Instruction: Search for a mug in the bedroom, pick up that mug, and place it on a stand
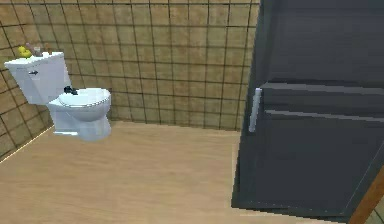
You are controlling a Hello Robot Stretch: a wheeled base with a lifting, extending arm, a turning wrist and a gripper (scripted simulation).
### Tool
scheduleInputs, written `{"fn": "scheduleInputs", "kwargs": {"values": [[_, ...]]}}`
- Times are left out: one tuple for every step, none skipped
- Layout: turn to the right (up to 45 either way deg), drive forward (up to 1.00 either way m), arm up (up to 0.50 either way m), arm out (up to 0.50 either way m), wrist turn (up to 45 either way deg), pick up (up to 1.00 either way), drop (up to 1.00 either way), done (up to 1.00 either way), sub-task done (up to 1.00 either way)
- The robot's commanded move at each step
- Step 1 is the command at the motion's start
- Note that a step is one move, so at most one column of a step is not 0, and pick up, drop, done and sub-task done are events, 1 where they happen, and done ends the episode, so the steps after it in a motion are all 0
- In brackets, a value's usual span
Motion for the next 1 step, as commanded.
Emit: {"fn": "scheduleInputs", "kwargs": {"values": [[3.0,0.0,0.0,0.0,0.0,0.0,0.0,0.0,0.0]]}}
